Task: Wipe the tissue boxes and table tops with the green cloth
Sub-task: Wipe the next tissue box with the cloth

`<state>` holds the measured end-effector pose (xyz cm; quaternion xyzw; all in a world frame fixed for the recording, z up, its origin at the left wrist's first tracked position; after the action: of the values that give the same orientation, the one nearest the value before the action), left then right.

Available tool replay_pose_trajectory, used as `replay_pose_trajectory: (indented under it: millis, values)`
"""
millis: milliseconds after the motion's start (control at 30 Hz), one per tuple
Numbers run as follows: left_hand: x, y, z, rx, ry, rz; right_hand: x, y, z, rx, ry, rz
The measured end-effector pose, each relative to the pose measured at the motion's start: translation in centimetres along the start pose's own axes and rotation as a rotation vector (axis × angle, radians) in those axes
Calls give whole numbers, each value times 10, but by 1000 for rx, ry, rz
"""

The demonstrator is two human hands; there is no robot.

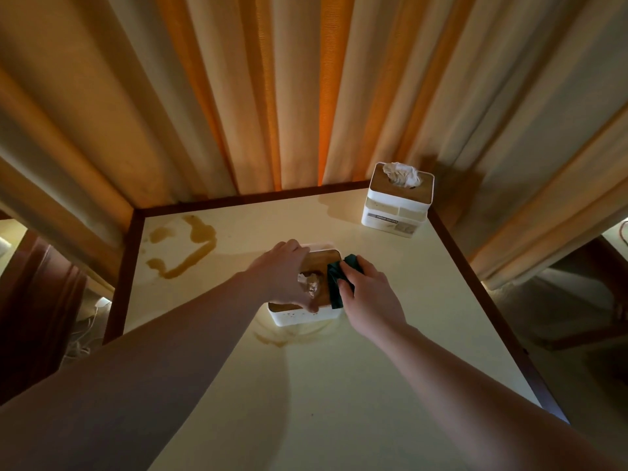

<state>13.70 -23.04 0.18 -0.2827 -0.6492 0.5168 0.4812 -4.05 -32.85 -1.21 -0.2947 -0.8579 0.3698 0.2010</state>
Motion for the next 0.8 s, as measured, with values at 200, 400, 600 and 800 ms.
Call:
replay_pose_trajectory:
  millis: [200,400,600,800]
  values:
    - [-3,1,-1,29,-7,9,-42,14,-10,152,-25,-29]
    - [-1,-2,-1,14,16,9,-27,14,1,188,-26,-142]
    - [0,-2,0,21,19,-3,15,14,10,154,-17,-135]
    - [0,-1,0,38,9,-19,-21,15,-3,218,0,-115]
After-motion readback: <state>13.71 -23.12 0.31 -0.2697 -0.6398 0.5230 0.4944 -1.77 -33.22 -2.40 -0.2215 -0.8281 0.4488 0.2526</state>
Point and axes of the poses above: each hand's wrist, its own x-axis away from the middle knuckle, its own y-axis out of the palm, z = x × y, the point moved 2 cm from there along -x, towards the middle knuckle, and after that the axes turned 13 degrees about -x, right-handed, at the moved point
